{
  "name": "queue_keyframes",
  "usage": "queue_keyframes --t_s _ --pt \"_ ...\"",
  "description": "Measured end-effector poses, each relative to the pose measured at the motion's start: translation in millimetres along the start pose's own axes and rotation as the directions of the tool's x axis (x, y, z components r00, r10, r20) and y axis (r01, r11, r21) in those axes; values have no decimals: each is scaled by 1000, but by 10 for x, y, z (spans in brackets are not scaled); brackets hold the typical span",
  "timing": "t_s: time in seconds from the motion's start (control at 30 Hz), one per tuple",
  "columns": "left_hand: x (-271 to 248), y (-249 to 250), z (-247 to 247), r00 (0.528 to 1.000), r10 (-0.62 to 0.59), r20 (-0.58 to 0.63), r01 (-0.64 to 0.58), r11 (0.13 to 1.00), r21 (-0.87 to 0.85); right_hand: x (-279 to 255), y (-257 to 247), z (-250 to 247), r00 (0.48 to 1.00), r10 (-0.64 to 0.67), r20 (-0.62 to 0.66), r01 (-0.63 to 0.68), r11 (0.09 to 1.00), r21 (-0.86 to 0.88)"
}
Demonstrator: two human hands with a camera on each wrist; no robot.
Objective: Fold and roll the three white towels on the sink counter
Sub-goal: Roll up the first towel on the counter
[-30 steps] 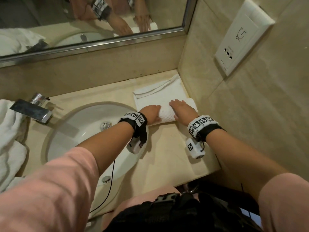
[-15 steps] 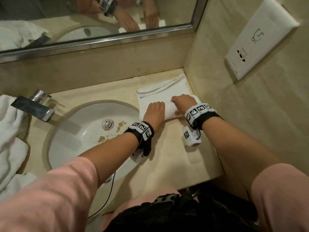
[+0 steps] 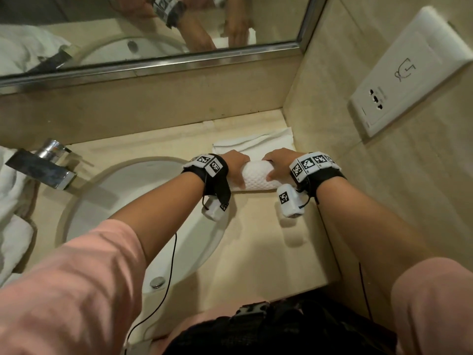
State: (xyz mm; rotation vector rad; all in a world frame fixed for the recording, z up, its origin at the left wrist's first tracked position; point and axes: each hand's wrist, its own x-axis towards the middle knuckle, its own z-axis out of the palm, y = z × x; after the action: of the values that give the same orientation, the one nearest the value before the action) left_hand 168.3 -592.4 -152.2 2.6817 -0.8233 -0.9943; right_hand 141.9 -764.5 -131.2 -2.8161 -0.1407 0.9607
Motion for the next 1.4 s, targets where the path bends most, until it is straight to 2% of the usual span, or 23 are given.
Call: queue_keyframes --t_s 0.13,0.2,0.37,0.47,0.53,0.63,0.7,0.83,0.93,1.03,1.17,1.3,1.4 --pt "88 -56 -80 997 4 78 -3 1000 -16 101 50 -22 996 34 86 -53 972 230" --pt "121 -56 -86 993 11 121 -9 1000 -17 150 22 -29 989 34 147 -74 958 279" --pt "161 -84 -184 983 -8 181 14 999 -33 287 -121 -124 975 38 219 -101 953 287" --pt "166 -95 -176 982 -18 188 27 999 -45 384 -161 -154 978 20 206 -79 957 280" --pt "154 -98 -123 986 -24 166 30 999 -36 445 -182 -141 983 6 184 -49 972 228" --pt "143 -120 -41 998 -26 65 24 999 31 499 -210 -110 986 -26 167 8 994 108" --pt "141 -145 -23 1000 -17 12 16 999 38 510 -216 -86 992 -46 120 35 995 92" --pt "132 -197 -68 998 -38 -44 35 997 -73 532 -182 -31 995 -102 10 101 994 45" --pt "166 -223 -112 997 -67 -42 63 993 -97 529 -109 -19 995 -92 -45 93 995 40" --pt "194 -239 -154 998 -47 -48 42 994 -101 498 -10 27 990 -49 -129 58 996 66" --pt "158 -226 -150 994 -9 -108 7 1000 -15 470 75 136 967 -10 -254 62 978 198" --pt "95 -113 -9 986 38 -165 -6 981 192 406 79 258 918 -46 -395 103 987 123" --pt "83 19 196 976 32 -217 34 955 294 308 133 355 920 -101 -378 135 989 63"
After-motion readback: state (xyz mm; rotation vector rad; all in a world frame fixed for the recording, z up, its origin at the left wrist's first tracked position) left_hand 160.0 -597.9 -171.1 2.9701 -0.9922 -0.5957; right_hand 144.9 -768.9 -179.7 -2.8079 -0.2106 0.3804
